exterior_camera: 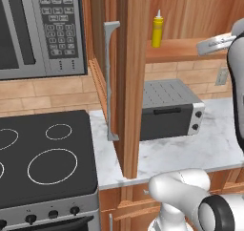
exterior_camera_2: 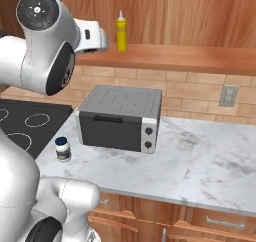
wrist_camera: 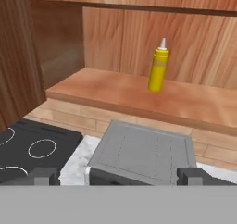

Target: Take 2 condiments from the cabinet and move them on the counter near the stove.Make sure the condiments are lined up with each other, next to each other.

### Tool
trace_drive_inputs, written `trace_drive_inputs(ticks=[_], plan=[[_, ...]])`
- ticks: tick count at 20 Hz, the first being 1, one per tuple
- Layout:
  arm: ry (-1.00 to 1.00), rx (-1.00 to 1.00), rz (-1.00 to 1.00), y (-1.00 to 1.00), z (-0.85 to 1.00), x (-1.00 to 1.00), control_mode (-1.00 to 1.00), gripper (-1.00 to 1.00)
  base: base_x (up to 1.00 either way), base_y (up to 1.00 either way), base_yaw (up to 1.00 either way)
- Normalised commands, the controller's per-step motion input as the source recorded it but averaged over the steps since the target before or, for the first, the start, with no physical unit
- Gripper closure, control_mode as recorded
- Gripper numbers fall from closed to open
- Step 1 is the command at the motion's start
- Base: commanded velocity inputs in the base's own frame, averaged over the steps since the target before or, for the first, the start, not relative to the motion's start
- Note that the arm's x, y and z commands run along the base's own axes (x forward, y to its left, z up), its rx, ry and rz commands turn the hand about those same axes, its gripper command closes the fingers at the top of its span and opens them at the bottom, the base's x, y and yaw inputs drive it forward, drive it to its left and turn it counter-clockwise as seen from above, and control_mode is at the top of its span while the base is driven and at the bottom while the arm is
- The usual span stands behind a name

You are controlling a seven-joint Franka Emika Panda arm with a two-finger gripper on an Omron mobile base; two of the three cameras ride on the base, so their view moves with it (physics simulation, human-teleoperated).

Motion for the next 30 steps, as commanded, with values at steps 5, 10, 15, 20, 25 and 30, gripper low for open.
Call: trace_drive_inputs(ticks=[5, 10, 15, 20, 25, 30], plan=[[-0.23, 0.00, -0.04, 0.00, -0.04, 0.36, -1.00, -1.00, 0.00, 0.00, 0.00], [0.01, -0.01, -0.13, 0.00, 0.00, 0.65, -1.00, -1.00, 0.00, 0.00, 0.00], [0.16, -0.01, -0.16, 0.00, 0.07, 0.74, -1.00, -1.00, 0.00, 0.00, 0.00], [0.18, 0.00, -0.13, 0.00, 0.18, 0.73, -1.00, -1.00, 0.00, 0.00, 0.00], [0.03, 0.00, -0.04, 0.00, 0.08, 0.53, -1.00, -1.00, 0.00, 0.00, 0.00], [0.00, 0.00, 0.00, 0.00, 0.00, 0.47, -1.00, -1.00, 0.00, 0.00, 0.00]])
